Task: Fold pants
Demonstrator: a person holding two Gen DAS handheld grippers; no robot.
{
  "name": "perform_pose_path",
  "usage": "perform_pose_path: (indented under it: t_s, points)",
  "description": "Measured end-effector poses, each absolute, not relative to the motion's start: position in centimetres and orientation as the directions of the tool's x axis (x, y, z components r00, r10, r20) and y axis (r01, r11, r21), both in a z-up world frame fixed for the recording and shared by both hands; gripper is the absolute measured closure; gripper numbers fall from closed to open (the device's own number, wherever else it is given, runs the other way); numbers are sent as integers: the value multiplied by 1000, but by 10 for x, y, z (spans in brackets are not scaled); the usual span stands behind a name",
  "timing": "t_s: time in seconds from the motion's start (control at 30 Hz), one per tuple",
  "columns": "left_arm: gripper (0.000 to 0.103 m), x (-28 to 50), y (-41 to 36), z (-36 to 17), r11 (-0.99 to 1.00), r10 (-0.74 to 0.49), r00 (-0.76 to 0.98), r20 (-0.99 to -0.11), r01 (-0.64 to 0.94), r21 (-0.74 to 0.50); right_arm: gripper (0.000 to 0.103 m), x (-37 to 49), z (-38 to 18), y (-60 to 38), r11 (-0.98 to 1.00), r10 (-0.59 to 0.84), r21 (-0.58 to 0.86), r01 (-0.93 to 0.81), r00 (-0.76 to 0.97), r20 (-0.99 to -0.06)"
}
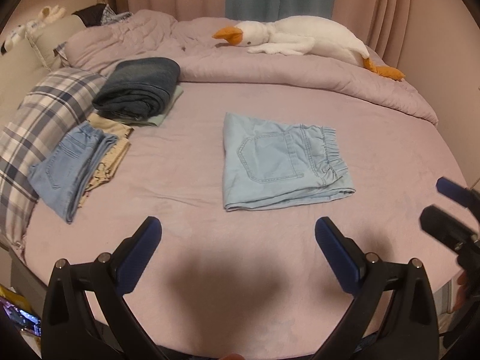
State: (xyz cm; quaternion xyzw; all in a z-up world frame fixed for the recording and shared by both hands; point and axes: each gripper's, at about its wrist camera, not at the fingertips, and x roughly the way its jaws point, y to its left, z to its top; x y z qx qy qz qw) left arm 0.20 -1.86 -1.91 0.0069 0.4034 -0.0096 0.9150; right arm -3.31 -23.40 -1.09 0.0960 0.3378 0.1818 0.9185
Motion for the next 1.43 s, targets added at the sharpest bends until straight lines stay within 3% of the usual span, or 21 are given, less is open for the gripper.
perform_pose_path:
  t_s: [0.33, 1.43]
  points:
    - [1, -6, -27, -32, 999, -5, 638, -770, 42, 28, 1, -34, -20, -229, 908, 415, 315, -274, 685, -599]
    - [1, -15, -30, -27, 999, 20, 658, -753, 24, 48, 1, -39, -16, -224, 903, 427, 311, -296, 688, -587]
